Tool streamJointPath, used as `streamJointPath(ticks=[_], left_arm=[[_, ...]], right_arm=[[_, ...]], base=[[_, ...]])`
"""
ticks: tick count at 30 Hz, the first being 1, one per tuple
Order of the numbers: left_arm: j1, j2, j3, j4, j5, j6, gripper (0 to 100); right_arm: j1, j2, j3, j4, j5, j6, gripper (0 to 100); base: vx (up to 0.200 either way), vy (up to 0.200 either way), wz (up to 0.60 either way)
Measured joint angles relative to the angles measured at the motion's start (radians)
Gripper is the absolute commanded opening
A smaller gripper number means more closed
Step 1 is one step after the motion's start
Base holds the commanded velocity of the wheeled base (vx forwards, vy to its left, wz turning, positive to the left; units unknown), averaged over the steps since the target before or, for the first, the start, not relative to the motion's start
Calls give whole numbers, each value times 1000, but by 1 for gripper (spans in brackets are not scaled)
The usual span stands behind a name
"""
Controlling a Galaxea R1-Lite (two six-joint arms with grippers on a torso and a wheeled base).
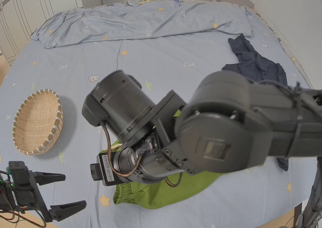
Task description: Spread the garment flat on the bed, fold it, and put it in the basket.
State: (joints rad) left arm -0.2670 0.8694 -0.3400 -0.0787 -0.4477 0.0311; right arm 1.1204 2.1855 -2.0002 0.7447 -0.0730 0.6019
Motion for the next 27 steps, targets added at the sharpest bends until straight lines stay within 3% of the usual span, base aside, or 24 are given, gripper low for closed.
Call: streamJointPath(ticks=[4,8,16,21,27], left_arm=[[-50,124,89,-119,-26,-1,100],[-94,243,139,-190,-37,6,100],[-165,431,180,-381,-37,26,100],[-196,540,180,-449,6,37,100],[-216,650,182,-556,70,43,100]], right_arm=[[-4,-66,0,41,2,2,100],[-58,-137,0,126,5,9,100],[-289,-351,3,200,48,32,100],[-398,-485,88,151,104,-4,100],[-501,-628,340,-41,226,-28,100]], base=[[0,0,0],[0,0,0],[0,0,0],[0,0,0],[0,0,0]])
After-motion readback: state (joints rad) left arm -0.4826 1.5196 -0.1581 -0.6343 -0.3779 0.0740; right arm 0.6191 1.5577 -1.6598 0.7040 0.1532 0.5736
